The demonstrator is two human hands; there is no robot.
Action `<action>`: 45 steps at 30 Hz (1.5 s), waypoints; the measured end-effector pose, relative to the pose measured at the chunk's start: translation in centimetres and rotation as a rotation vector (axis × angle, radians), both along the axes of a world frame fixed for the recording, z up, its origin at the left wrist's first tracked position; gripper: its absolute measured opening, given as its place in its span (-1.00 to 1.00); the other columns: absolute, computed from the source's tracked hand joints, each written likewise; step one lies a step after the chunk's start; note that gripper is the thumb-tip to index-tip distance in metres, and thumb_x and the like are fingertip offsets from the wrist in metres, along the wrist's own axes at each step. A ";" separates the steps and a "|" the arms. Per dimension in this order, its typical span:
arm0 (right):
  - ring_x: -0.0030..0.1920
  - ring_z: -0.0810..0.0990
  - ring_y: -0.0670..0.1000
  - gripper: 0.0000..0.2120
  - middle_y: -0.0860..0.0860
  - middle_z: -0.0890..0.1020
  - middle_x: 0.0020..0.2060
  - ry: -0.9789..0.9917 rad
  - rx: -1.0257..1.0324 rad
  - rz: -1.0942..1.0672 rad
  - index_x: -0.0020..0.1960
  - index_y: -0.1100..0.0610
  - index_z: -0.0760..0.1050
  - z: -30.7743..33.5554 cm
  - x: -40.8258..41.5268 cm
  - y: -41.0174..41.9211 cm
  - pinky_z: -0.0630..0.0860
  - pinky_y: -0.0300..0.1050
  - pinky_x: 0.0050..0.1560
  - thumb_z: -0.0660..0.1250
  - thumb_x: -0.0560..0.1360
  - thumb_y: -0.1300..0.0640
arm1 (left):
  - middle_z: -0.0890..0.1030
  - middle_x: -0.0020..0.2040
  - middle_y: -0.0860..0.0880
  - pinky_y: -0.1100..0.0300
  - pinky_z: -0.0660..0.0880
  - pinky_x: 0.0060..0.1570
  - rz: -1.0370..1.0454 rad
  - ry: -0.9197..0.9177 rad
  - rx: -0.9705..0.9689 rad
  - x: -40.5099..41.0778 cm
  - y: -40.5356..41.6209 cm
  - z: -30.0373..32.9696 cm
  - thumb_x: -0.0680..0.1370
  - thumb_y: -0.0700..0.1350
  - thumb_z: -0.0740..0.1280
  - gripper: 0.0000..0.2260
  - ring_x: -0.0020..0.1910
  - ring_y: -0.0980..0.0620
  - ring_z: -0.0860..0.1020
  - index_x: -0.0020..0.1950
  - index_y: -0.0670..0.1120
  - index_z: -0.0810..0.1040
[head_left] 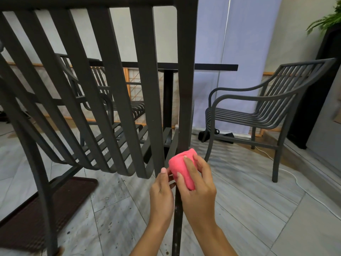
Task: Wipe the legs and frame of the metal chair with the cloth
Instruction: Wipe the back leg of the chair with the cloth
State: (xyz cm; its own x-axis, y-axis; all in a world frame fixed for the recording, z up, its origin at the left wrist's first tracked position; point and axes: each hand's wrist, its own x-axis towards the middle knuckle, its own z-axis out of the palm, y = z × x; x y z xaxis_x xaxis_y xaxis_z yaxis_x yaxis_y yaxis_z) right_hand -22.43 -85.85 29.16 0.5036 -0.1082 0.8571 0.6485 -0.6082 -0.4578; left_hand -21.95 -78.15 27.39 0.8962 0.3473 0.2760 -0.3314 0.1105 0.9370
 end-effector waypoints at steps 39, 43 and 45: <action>-0.05 0.59 0.18 -0.64 0.24 0.58 0.04 -0.088 -0.138 -0.207 0.03 0.22 0.62 0.9 1.4 1.6 0.51 -0.15 -0.10 0.55 0.25 0.26 | 0.69 -0.11 -0.05 0.24 0.54 -0.11 0.060 0.099 -0.010 -0.1 -0.3 -1.5 0.62 0.06 0.03 -0.60 -0.10 0.10 0.65 0.00 -0.08 0.62; -0.08 0.59 0.19 -0.63 0.24 0.58 0.02 -0.073 -0.142 -0.200 0.03 0.22 0.61 -0.1 1.5 1.5 0.56 -0.10 -0.13 0.56 0.24 0.27 | 0.70 -0.17 -0.03 0.29 0.52 -0.20 0.064 0.098 -0.022 -0.1 -0.3 -1.6 0.62 0.07 0.04 -0.61 -0.14 0.11 0.65 -0.04 -0.04 0.63; -0.08 0.59 0.19 -0.62 0.25 0.58 0.03 -0.064 -0.144 -0.197 0.04 0.23 0.61 -0.4 1.5 1.4 0.57 -0.08 -0.14 0.56 0.24 0.27 | 0.70 -0.19 0.00 0.31 0.52 -0.21 0.062 0.101 -0.028 -0.1 -0.3 -1.7 0.62 0.07 0.04 -0.62 -0.15 0.12 0.65 -0.06 -0.03 0.63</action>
State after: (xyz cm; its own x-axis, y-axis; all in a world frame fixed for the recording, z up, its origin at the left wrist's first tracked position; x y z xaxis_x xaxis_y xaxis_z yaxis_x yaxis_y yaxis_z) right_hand -20.90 -84.43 28.71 0.4288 -0.0732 0.9004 0.5363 -0.7815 -0.3190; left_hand -22.05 -78.45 25.73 0.8954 0.4097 0.1746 -0.2424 0.1195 0.9628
